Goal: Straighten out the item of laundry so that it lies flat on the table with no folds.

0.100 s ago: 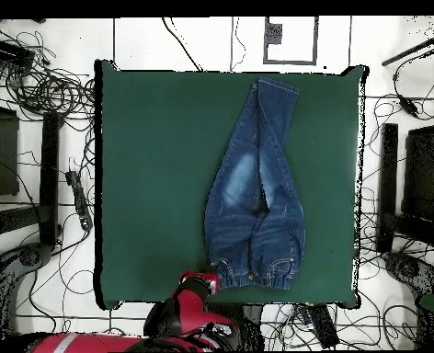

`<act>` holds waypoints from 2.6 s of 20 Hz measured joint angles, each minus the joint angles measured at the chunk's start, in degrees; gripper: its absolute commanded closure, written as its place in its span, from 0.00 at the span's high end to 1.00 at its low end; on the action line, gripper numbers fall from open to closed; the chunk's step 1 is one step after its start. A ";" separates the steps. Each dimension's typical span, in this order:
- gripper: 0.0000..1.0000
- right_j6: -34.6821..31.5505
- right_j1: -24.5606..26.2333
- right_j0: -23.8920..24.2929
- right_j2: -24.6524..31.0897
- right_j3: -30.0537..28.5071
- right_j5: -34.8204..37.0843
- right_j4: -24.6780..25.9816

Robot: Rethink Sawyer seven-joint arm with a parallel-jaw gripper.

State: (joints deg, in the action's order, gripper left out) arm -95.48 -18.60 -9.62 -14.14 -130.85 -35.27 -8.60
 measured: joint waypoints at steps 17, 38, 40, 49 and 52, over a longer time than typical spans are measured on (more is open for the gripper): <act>1.00 0.00 -2.38 2.42 0.43 -0.89 0.49 0.20; 1.00 0.00 -22.61 13.05 2.76 -1.56 24.33 3.88; 1.00 0.00 -23.67 16.26 4.06 -1.57 24.33 5.93; 1.00 0.00 -23.74 26.24 8.70 -1.40 25.57 12.52; 1.00 0.00 -23.59 28.90 10.06 -1.05 27.84 13.75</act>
State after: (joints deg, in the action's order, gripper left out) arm -95.48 -42.19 19.28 -4.09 -131.90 -7.43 5.15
